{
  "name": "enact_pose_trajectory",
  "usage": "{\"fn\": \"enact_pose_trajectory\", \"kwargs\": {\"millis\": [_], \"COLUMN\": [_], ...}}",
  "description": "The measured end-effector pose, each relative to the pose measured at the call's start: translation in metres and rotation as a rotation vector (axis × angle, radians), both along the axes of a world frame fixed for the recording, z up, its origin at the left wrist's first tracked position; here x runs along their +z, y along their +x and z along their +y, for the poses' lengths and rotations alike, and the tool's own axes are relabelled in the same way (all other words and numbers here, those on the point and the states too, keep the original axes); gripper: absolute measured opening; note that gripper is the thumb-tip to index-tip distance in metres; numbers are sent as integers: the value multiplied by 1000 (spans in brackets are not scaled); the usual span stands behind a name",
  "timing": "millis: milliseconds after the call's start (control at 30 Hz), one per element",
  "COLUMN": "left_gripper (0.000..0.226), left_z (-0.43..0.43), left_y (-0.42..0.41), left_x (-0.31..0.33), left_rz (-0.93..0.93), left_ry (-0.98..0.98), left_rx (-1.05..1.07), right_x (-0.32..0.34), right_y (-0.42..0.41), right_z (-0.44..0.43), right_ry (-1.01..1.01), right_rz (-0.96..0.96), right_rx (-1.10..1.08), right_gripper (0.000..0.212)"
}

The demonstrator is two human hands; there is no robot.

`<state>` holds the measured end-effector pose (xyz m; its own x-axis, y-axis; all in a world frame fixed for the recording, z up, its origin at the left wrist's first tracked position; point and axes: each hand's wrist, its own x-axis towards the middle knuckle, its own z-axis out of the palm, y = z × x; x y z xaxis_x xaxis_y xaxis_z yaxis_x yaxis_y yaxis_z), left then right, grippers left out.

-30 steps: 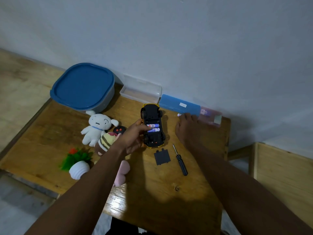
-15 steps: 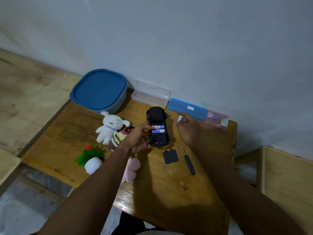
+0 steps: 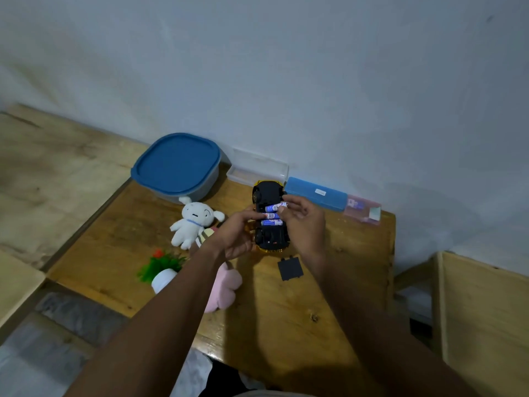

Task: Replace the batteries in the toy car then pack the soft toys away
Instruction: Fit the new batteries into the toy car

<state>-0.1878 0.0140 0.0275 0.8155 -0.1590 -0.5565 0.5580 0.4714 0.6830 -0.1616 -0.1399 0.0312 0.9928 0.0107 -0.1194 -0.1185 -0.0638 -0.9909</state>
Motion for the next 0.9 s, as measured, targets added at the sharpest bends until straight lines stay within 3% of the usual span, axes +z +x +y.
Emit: {"fn": "enact_pose_trajectory", "kwargs": {"millis": [233,567,900], "left_gripper": [43,45,45], "left_z": [0,-3,-3], "left_y": [-9,-14,-10], "left_x": [11,22,28], "left_rz": [-36,-101,-109], "left_ry": [-7,44,32], "left_rx": [4,1,-33], "right_x": [8,11,8], "right_y": [-8,-9,-11], "right_z": [3,1,5], "right_ry": [-35,-34,-108], "right_rz": [-52,-49,-202], "right_rx": [-16,-88,-137], "right_gripper": [14,22,25]}}
